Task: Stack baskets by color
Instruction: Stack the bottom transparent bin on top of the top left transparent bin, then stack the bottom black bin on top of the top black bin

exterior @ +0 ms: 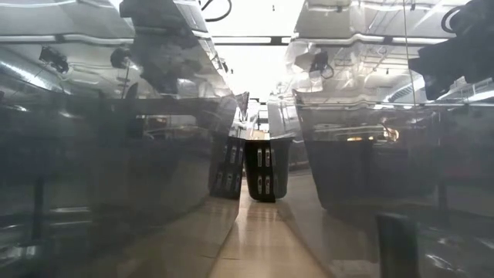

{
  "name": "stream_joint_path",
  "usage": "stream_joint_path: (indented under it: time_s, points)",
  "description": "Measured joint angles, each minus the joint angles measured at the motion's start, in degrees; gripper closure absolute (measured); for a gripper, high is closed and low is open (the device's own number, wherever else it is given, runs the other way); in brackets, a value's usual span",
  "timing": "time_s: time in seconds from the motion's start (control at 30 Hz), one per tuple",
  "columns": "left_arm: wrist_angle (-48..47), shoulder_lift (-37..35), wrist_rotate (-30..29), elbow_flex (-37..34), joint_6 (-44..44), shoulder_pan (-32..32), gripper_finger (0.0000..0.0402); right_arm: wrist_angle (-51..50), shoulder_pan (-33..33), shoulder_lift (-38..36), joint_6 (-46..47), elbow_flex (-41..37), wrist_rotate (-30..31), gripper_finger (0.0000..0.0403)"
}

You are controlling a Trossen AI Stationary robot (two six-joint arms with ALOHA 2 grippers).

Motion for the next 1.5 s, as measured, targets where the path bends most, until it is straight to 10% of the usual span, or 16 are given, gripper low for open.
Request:
stream_joint_path:
  time_s: [0.53,1.07,1.33,1.5]
  points:
    - [0.19,0.02,3.04,0.02,-10.78,-0.09,0.0365,0.0,0.0,0.0,0.0,0.02,0.0,0.0283]
    - [2.83,-2.68,-0.52,0.02,-20.03,-0.07,0.0202,0.0,0.0,0.0,0.0,0.0,0.0,0.0283]
    - [10.16,-2.81,10.93,0.09,-36.67,-3.42,0.0174,-0.01,-0.01,0.0,0.0,0.0,0.0,0.0283]
    - [13.53,-0.91,3.71,0.07,-48.96,-9.73,0.0186,0.09,-0.01,0.0,0.0,0.0,0.02,0.0283]
